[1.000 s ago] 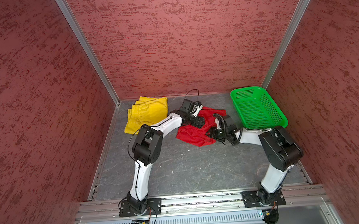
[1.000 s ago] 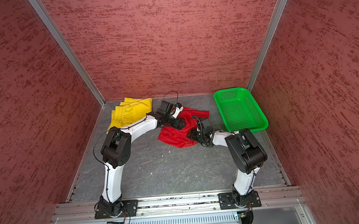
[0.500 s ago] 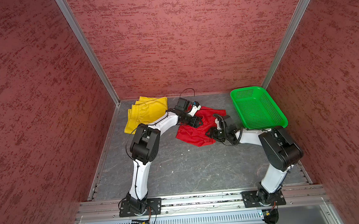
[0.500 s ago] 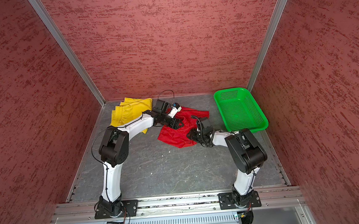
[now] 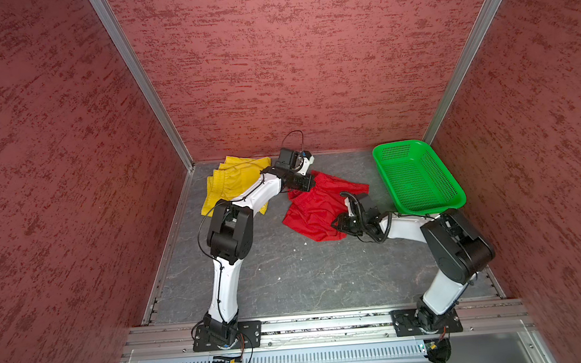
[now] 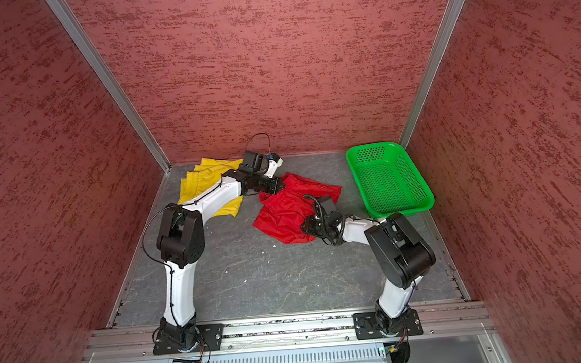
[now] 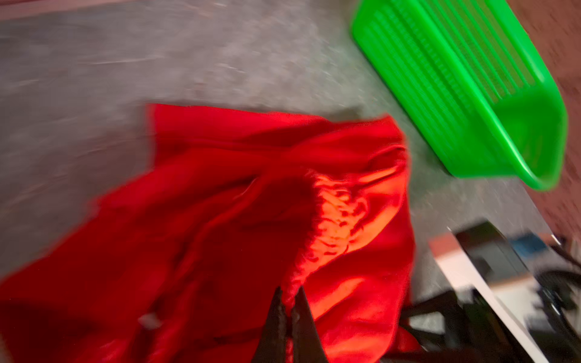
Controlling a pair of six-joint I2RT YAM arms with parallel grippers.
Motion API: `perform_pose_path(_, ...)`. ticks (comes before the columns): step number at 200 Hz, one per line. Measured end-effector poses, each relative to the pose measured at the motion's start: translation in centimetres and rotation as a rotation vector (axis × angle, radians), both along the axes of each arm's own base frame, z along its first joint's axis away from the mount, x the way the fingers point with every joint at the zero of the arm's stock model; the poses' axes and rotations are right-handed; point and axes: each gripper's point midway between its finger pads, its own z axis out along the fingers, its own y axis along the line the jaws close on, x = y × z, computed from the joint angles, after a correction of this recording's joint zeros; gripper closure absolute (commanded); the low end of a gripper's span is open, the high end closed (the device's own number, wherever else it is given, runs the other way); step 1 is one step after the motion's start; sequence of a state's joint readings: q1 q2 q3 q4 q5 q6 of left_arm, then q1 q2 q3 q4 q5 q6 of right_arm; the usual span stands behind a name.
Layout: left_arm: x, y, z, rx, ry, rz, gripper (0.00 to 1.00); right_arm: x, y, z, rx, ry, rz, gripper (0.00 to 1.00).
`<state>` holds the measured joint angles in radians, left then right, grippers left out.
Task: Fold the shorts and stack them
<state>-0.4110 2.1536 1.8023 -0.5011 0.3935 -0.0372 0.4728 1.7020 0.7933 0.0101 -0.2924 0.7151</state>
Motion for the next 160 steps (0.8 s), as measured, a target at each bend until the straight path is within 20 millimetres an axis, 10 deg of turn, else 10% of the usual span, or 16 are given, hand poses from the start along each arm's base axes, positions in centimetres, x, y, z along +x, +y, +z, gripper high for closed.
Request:
perform_pose_path(34,2.1,4.7,0.4,0.04,0.036,0.136,1.0,-1.8,-0.5,-0.2,-0.049,0.024,0.002,0.53)
perform_pose_path(95,2.8,5.5,-3.6,0.1,0.134,0.17,0.3,-3.7,-1.2,0.6,-0.088,0.066,0.018,0.35)
perform_pose_path(130,0.4,7.1,-3.5,0.151,0.155,0.199,0.34,-1.8,-0.5,6.4,-0.073,-0.035,0.024,0.37)
perform_pose_path(160,-2.0,7.2,2.6,0.086,0.071,0.201,0.45,1.4,0.9,12.1,-0.032,-0.191,0.03,0.43)
